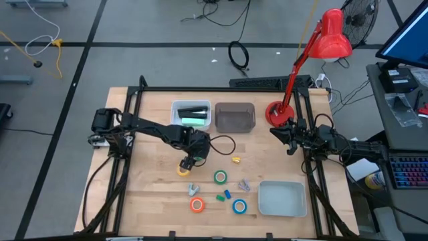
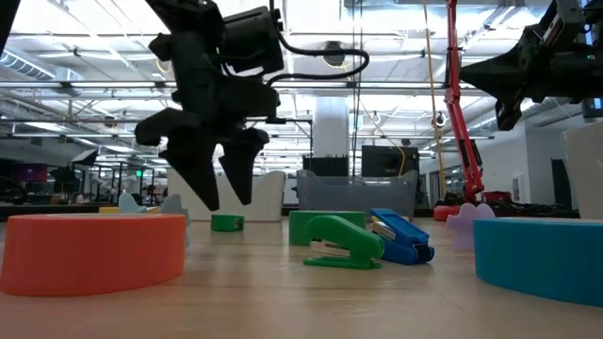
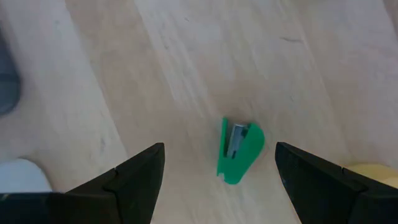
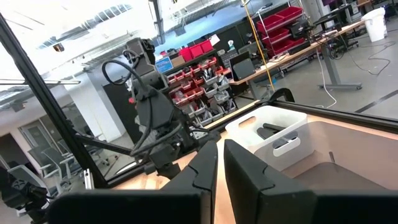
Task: Pick and place Stapler, Stapler remover, tape
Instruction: Put the top small green stapler into the white bin
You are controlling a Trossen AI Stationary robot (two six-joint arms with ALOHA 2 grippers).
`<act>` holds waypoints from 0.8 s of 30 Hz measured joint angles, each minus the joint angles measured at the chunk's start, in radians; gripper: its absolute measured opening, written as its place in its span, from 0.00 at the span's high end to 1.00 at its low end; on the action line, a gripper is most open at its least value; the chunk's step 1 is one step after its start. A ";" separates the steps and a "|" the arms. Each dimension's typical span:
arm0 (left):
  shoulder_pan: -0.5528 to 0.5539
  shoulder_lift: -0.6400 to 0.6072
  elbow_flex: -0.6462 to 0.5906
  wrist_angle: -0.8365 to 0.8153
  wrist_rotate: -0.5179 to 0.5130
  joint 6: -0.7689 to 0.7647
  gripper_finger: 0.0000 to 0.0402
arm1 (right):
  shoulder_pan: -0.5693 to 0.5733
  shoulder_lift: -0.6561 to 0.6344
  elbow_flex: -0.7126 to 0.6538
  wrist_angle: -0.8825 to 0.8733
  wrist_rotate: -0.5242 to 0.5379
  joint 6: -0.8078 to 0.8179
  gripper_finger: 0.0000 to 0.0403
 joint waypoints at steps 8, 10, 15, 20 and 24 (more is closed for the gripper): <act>-0.001 0.028 -0.003 0.024 0.031 0.029 0.23 | 0.000 0.000 0.000 0.000 0.000 0.000 0.95; -0.001 0.050 -0.003 0.026 0.032 0.029 0.23 | 0.000 0.000 0.000 -0.001 0.000 0.000 0.95; -0.001 0.085 0.001 0.031 0.035 0.027 0.23 | 0.000 0.000 0.000 -0.004 0.000 0.001 0.95; -0.001 0.090 0.013 0.023 0.032 0.028 0.23 | 0.000 0.000 0.000 -0.005 0.000 0.001 0.95; -0.002 0.092 0.026 0.014 0.028 0.031 0.31 | 0.000 0.000 0.000 -0.006 0.000 0.001 0.95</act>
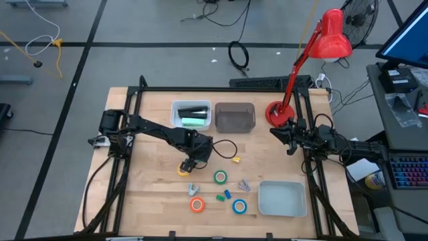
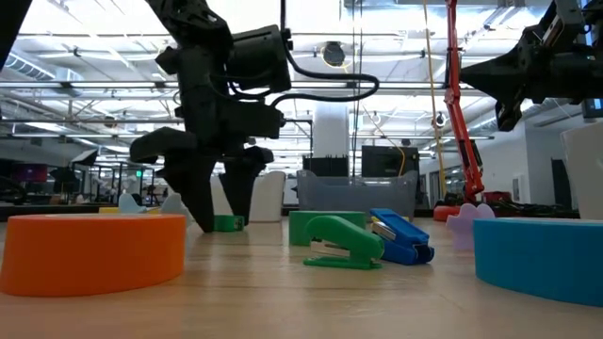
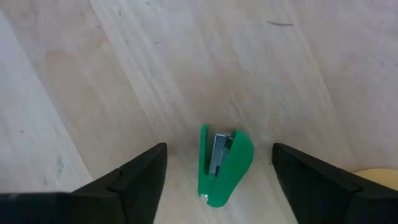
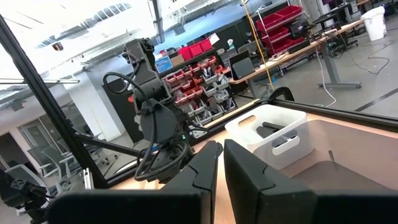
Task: Pick and place Stapler, Stapler remover, tape
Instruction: Put the top small green stapler into the white bin
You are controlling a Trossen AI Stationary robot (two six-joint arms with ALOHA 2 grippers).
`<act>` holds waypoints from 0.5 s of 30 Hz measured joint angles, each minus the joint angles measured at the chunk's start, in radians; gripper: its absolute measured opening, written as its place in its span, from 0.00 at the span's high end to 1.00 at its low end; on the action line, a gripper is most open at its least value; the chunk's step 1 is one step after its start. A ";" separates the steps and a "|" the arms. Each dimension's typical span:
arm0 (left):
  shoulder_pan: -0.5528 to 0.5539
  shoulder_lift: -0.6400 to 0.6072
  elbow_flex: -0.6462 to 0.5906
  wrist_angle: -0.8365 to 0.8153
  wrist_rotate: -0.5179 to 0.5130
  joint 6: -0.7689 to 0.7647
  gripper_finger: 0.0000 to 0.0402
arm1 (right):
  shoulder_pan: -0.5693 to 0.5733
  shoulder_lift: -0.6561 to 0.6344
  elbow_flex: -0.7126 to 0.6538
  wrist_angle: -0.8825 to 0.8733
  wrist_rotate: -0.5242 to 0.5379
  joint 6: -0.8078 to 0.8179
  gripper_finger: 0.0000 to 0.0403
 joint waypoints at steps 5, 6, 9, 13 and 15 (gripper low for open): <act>0.000 0.002 0.003 0.013 0.001 -0.009 0.49 | 0.000 0.000 0.000 0.000 0.000 0.000 0.95; 0.000 0.002 0.003 0.014 0.000 -0.011 0.53 | 0.000 0.000 0.000 0.000 0.000 0.000 0.95; 0.000 0.002 0.003 0.016 -0.003 -0.016 0.63 | 0.000 0.000 0.000 0.000 0.000 0.000 0.95; 0.000 0.002 0.004 0.015 -0.006 -0.037 0.75 | 0.000 0.000 0.000 0.000 0.000 0.000 0.95; 0.000 0.002 0.004 0.014 -0.006 -0.037 0.81 | 0.000 0.000 0.000 0.000 0.000 0.000 0.95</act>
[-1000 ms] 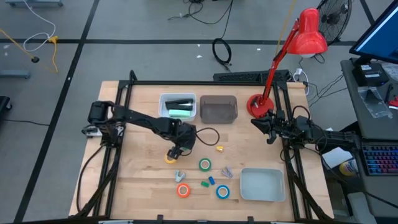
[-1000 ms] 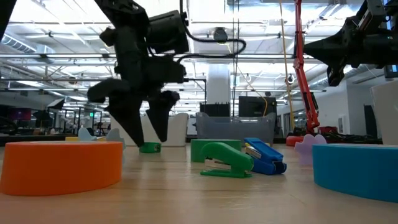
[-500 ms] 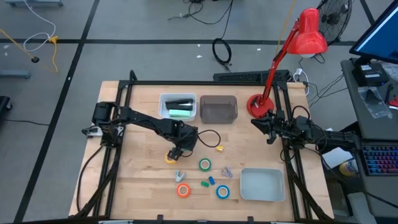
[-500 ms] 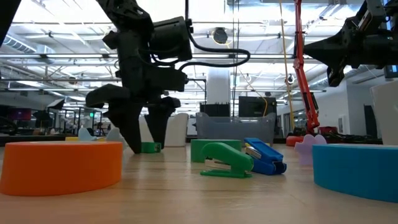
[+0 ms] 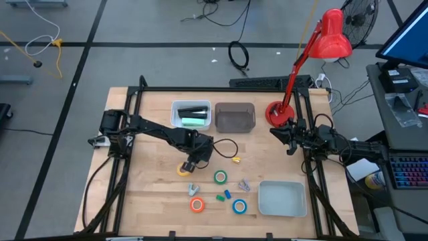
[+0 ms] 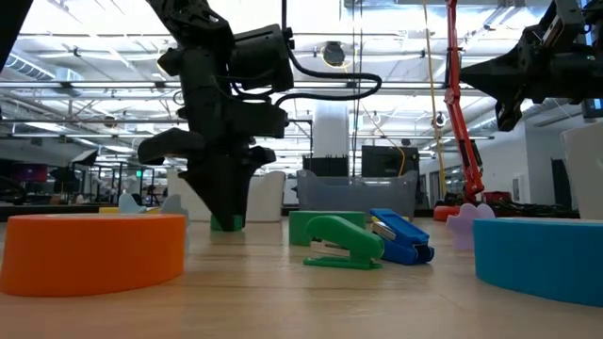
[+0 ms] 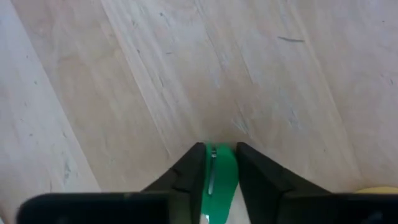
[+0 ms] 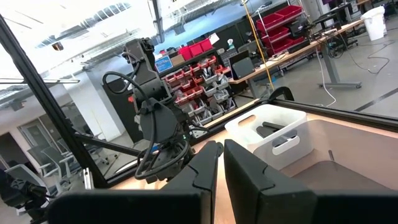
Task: Pick and place Stapler, Stapler remover, tape
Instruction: Put the top small green stapler into the white bin
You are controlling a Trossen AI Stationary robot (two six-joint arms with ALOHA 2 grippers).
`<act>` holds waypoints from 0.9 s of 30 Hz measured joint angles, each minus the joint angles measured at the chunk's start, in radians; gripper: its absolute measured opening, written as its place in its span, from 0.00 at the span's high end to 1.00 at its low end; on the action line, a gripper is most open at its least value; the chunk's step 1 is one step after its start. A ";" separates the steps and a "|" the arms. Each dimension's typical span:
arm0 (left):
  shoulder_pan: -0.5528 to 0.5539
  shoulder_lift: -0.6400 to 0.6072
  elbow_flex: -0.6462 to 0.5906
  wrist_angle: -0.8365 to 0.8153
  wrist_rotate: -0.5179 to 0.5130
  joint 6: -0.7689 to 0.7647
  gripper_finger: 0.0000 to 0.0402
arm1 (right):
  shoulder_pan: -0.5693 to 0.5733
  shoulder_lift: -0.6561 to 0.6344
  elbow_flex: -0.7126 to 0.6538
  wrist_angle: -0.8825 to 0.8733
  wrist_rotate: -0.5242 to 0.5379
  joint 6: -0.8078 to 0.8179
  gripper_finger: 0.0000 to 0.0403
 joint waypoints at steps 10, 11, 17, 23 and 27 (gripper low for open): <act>0.000 0.000 0.047 -0.008 -0.034 -0.063 0.85 | 0.000 0.000 0.000 0.000 0.000 0.000 0.95; 0.000 0.000 0.061 -0.016 -0.052 -0.070 0.85 | 0.000 0.000 0.000 0.000 0.000 0.000 0.95; 0.009 0.000 0.218 -0.134 -0.111 -0.164 0.86 | 0.000 0.000 0.000 0.000 0.000 0.000 0.95; 0.037 0.000 0.399 -0.237 -0.112 -0.302 0.86 | 0.000 0.000 0.000 0.000 0.000 0.000 0.95; 0.060 0.000 0.500 -0.307 -0.163 -0.353 0.86 | 0.000 0.000 0.000 0.000 0.000 0.000 0.95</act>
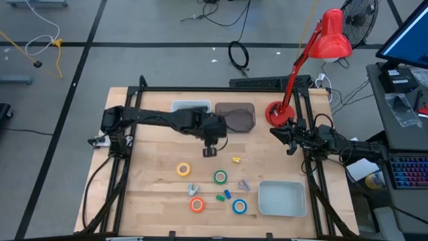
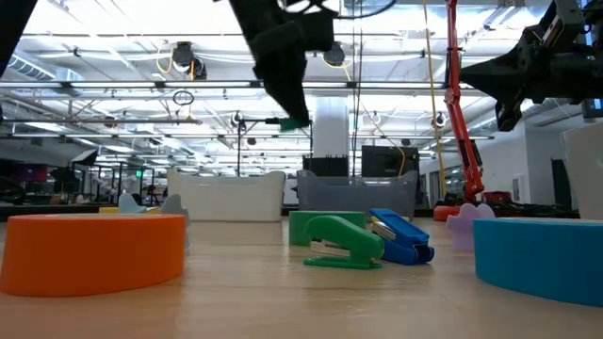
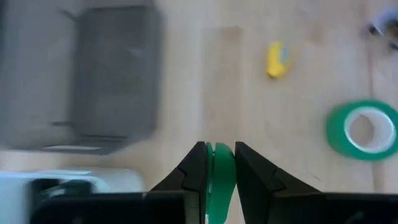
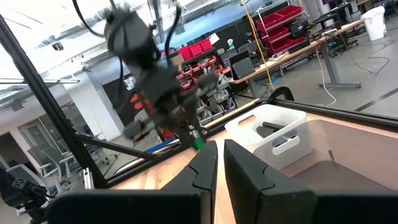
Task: Pick and place Stapler, Stapler remover, tape
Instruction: Put the top small green stapler into the white bin
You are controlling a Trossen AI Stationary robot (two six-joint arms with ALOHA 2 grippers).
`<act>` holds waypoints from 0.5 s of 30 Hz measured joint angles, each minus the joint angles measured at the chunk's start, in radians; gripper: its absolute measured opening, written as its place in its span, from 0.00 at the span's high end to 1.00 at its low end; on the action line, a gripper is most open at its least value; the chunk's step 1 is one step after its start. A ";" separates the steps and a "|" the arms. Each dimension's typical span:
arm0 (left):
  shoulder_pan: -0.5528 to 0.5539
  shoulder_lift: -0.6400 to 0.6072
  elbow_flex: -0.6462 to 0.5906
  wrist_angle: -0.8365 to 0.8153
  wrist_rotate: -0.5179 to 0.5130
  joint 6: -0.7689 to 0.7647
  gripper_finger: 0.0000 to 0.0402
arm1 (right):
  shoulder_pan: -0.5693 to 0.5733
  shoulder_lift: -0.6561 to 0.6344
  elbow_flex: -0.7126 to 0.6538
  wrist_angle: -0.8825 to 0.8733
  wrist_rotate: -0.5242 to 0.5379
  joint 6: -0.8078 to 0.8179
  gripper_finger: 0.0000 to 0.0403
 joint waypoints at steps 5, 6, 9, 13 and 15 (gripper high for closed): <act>0.043 0.000 0.098 -0.125 -0.086 -0.105 0.86 | 0.000 0.000 0.000 0.000 0.000 0.000 0.95; 0.055 0.000 0.114 -0.154 -0.095 -0.135 0.86 | 0.000 0.000 0.000 0.000 0.000 0.000 0.95; 0.096 -0.001 0.146 -0.257 -0.105 -0.233 0.86 | 0.000 0.000 0.000 0.000 0.000 0.000 0.95; 0.153 -0.001 0.150 -0.394 -0.106 -0.372 0.86 | 0.000 0.000 0.000 0.000 0.000 0.000 0.95; 0.181 -0.001 0.150 -0.462 -0.106 -0.434 0.86 | 0.000 0.000 0.000 0.000 0.000 0.000 0.95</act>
